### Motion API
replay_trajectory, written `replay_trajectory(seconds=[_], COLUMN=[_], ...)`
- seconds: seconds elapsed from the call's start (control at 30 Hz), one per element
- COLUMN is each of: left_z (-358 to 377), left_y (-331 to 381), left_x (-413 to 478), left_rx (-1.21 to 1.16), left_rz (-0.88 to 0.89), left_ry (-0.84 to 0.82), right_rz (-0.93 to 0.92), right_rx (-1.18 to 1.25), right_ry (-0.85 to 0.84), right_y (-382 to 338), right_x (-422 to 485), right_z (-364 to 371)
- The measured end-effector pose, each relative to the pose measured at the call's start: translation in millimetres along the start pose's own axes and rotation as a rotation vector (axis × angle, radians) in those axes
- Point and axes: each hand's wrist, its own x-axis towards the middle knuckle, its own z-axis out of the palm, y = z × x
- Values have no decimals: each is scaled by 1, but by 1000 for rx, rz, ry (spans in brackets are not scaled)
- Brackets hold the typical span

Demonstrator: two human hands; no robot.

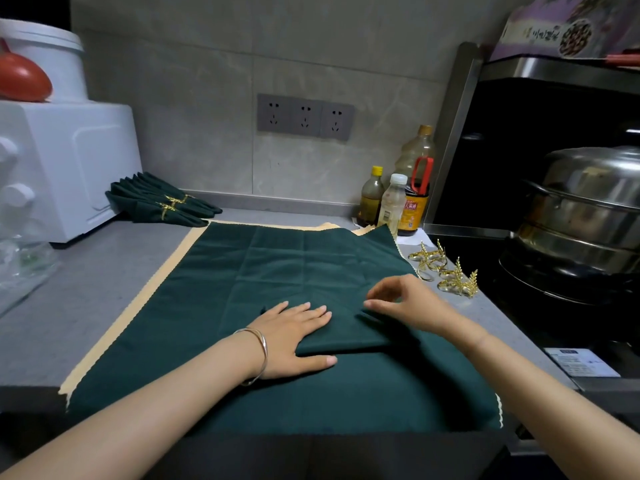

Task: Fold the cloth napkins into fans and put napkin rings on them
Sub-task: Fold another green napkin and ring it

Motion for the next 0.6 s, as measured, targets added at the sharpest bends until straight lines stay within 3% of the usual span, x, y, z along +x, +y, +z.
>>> replay_trajectory(seconds=[0.07, 0.17, 0.23, 0.43, 0.6], left_z=[0, -2, -4, -13, -23], left_y=[0, 1, 2, 2, -22], left_x=[1, 3, 4, 10, 16], left_rx=[33, 65, 62, 33, -195], left_rz=[-1, -6, -13, 40, 18], left_ry=[2, -5, -10, -34, 142], right_rz=[-216, -400, -410, -420, -253], right_rx=[-123, -380, -484, -488, -270], right_ry=[96, 19, 18, 131, 107], right_y=[-3, -2, 5, 15, 17], right_x=[-22, -45, -49, -43, -32], right_z=[-1, 5, 14, 29, 24])
